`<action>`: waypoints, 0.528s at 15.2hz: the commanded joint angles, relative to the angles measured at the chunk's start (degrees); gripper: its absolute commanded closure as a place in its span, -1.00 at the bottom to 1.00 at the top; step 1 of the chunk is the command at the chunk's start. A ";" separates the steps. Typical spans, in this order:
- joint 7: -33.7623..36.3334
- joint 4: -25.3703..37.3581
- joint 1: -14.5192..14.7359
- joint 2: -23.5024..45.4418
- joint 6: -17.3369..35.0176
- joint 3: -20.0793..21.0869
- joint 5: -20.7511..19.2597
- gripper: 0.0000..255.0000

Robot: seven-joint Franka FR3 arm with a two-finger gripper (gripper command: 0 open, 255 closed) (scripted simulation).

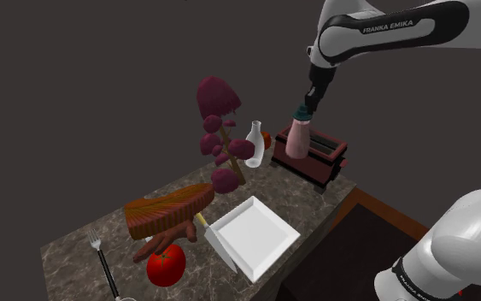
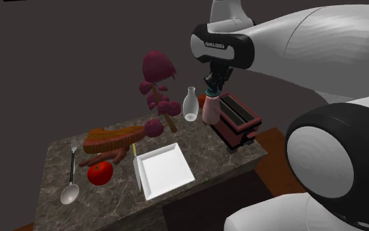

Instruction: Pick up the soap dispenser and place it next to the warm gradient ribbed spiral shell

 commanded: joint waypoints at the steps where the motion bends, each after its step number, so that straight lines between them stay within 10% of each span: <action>1: -0.11 1.48 0.04 -0.07 -1.54 0.06 0.07 1.00; 8: -0.63 6.99 0.10 0.06 -6.90 0.17 0.28 1.00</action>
